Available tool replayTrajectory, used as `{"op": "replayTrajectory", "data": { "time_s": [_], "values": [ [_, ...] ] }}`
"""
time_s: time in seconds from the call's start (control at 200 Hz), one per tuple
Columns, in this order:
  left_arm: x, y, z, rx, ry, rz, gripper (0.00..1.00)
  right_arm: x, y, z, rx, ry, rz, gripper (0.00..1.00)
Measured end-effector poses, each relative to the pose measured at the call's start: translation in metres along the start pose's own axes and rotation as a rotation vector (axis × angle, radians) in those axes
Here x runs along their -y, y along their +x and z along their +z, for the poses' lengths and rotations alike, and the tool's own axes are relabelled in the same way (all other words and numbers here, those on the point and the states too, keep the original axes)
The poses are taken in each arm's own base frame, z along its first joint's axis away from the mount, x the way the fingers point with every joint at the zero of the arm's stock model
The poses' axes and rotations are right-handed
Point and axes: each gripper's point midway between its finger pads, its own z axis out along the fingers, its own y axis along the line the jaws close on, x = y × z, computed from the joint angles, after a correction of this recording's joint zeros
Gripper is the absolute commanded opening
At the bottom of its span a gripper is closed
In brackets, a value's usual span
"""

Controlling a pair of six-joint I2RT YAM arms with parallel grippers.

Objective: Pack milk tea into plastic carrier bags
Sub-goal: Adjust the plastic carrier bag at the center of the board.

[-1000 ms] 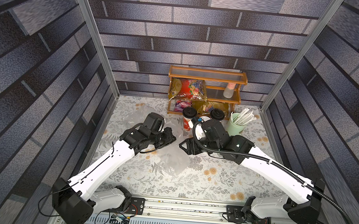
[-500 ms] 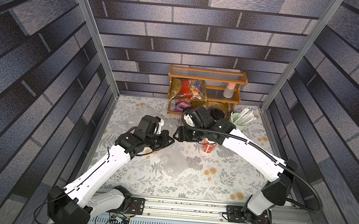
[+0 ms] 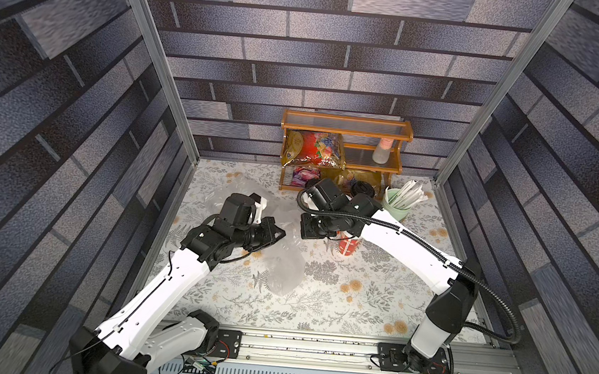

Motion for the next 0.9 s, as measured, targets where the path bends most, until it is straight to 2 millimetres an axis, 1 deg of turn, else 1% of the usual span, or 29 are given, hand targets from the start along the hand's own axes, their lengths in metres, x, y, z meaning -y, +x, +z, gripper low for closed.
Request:
{"op": "replayTrajectory", "data": {
  "time_s": [0.055, 0.125, 0.18, 0.301, 0.391, 0.441, 0.486, 0.571, 0.646, 0.686, 0.807, 0.902],
  "values": [
    [-0.010, -0.003, -0.005, 0.015, -0.036, -0.011, 0.00, 0.005, 0.000, -0.005, 0.007, 0.022, -0.002, 0.00],
    [-0.024, -0.007, -0.011, 0.034, -0.083, -0.035, 0.02, 0.011, -0.001, -0.017, 0.028, 0.046, -0.006, 0.00],
    [-0.036, -0.011, -0.017, 0.049, -0.119, -0.055, 0.04, 0.016, -0.002, -0.030, 0.053, 0.062, -0.011, 0.00],
    [-0.058, -0.017, -0.028, 0.065, -0.181, -0.087, 0.04, 0.027, -0.003, -0.061, 0.115, 0.097, -0.015, 0.00],
    [-0.065, -0.016, -0.031, 0.055, -0.199, -0.093, 0.04, 0.036, -0.003, -0.081, 0.153, 0.124, -0.012, 0.00],
    [-0.065, -0.015, -0.033, 0.044, -0.202, -0.088, 0.05, 0.040, -0.001, -0.086, 0.159, 0.137, -0.013, 0.00],
    [-0.063, -0.017, -0.034, 0.037, -0.202, -0.081, 0.09, 0.043, 0.001, -0.086, 0.155, 0.145, -0.014, 0.00],
    [-0.056, -0.020, -0.035, 0.025, -0.184, -0.053, 0.24, 0.046, 0.006, -0.080, 0.131, 0.152, -0.014, 0.00],
    [-0.051, -0.021, -0.034, 0.015, -0.164, -0.038, 0.44, 0.046, 0.011, -0.072, 0.101, 0.146, -0.013, 0.00],
    [-0.048, -0.021, -0.033, 0.010, -0.156, -0.031, 0.51, 0.046, 0.014, -0.067, 0.087, 0.139, -0.012, 0.00],
    [-0.039, -0.023, -0.033, -0.007, -0.135, -0.001, 0.66, 0.042, 0.018, -0.058, 0.060, 0.114, -0.012, 0.00],
    [-0.022, -0.028, -0.036, -0.019, -0.129, 0.056, 0.75, 0.037, 0.017, -0.056, 0.060, 0.087, -0.012, 0.00]
  ]
}}
